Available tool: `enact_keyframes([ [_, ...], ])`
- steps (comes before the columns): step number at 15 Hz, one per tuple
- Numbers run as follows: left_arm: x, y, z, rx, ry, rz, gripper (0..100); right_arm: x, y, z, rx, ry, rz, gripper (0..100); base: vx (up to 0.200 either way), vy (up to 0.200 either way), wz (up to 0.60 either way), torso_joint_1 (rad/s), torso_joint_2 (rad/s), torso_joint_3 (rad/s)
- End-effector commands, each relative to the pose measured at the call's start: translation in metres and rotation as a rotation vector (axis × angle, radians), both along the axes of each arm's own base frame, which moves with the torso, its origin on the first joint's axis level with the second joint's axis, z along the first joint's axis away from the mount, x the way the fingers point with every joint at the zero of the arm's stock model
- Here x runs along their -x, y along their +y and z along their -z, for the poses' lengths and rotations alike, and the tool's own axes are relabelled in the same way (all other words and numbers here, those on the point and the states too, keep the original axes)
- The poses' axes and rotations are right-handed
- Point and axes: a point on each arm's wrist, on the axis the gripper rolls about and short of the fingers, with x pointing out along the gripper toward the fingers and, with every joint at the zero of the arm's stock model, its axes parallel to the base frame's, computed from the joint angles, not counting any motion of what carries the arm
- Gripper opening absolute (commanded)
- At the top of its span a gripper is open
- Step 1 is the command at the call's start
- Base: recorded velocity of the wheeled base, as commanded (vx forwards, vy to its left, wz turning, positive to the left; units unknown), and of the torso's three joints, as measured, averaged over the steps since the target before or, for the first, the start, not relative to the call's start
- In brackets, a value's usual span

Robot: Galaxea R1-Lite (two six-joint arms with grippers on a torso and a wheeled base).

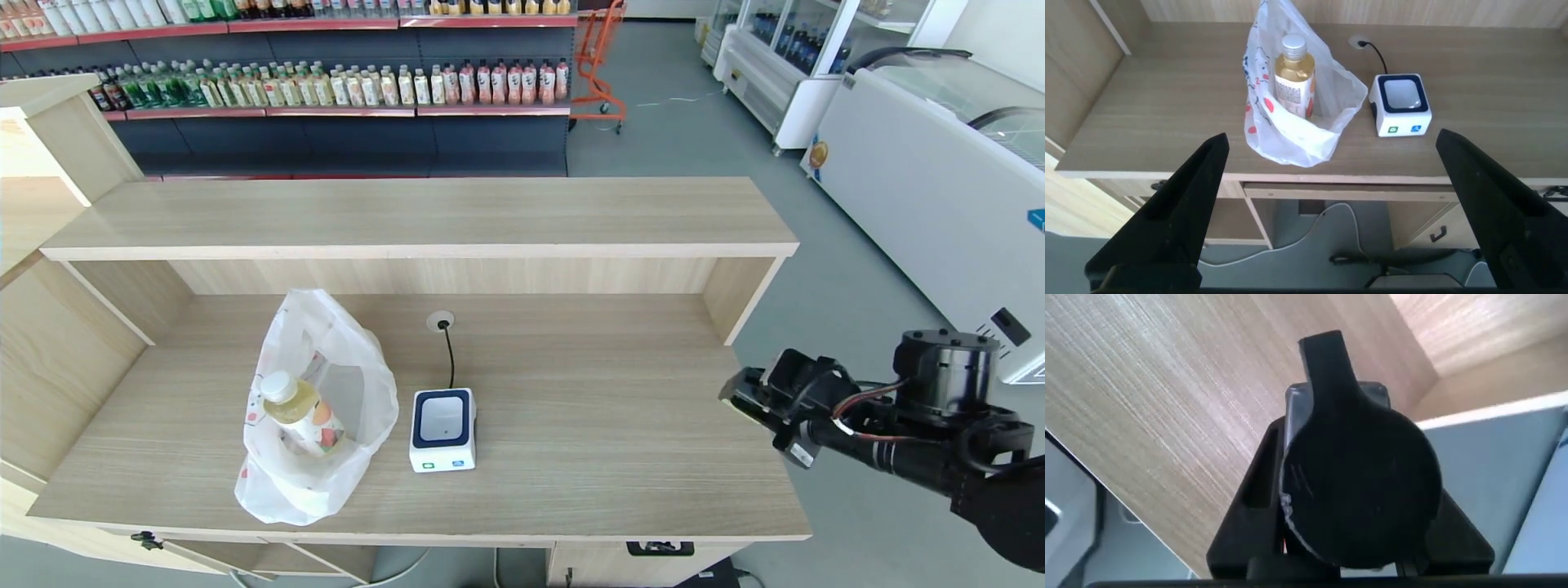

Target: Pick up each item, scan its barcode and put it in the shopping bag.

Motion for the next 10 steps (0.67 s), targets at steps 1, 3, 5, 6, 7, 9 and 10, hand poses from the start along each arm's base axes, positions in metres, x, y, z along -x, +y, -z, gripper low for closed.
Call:
enact_keyframes([
  [1, 0.000, 0.000, 0.000, 0.000, 0.000, 0.000, 100, 0.027, -0.003, -0.026, 0.188, -0.269, -0.334, 0, 0.000, 0.000, 0.00, 0.000, 0.00, 0.000],
  [3, 0.000, 0.000, 0.000, 0.000, 0.000, 0.000, 100, 0.030, 0.000, -0.021, 0.427, -0.491, -0.583, 0, 0.000, 0.000, 0.00, 0.000, 0.00, 0.000],
  [5, 0.000, 0.000, 0.000, 0.000, 0.000, 0.000, 100, 0.041, 0.021, -0.008, 0.667, -0.829, -0.930, 0, 0.000, 0.000, 0.00, 0.000, 0.00, 0.000],
  [6, 0.000, 0.000, 0.000, 0.000, 0.000, 0.000, 100, 0.046, 0.030, 0.003, 0.690, -0.836, -1.026, 0, 0.000, 0.000, 0.00, 0.000, 0.00, 0.000],
  [7, 0.000, 0.000, 0.000, 0.000, 0.000, 0.000, 100, 0.052, 0.039, 0.010, 0.703, -0.845, -1.109, 0, 0.000, 0.000, 0.00, 0.000, 0.00, 0.000],
  [9, 0.000, 0.000, 0.000, 0.000, 0.000, 0.000, 100, 0.062, 0.053, 0.015, 0.718, -0.925, -1.224, 0, 0.000, 0.000, 0.00, 0.000, 0.00, 0.000],
  [10, 0.000, 0.000, 0.000, 0.000, 0.000, 0.000, 100, 0.066, 0.058, 0.016, 0.724, -0.967, -1.267, 0, 0.000, 0.000, 0.00, 0.000, 0.00, 0.000],
])
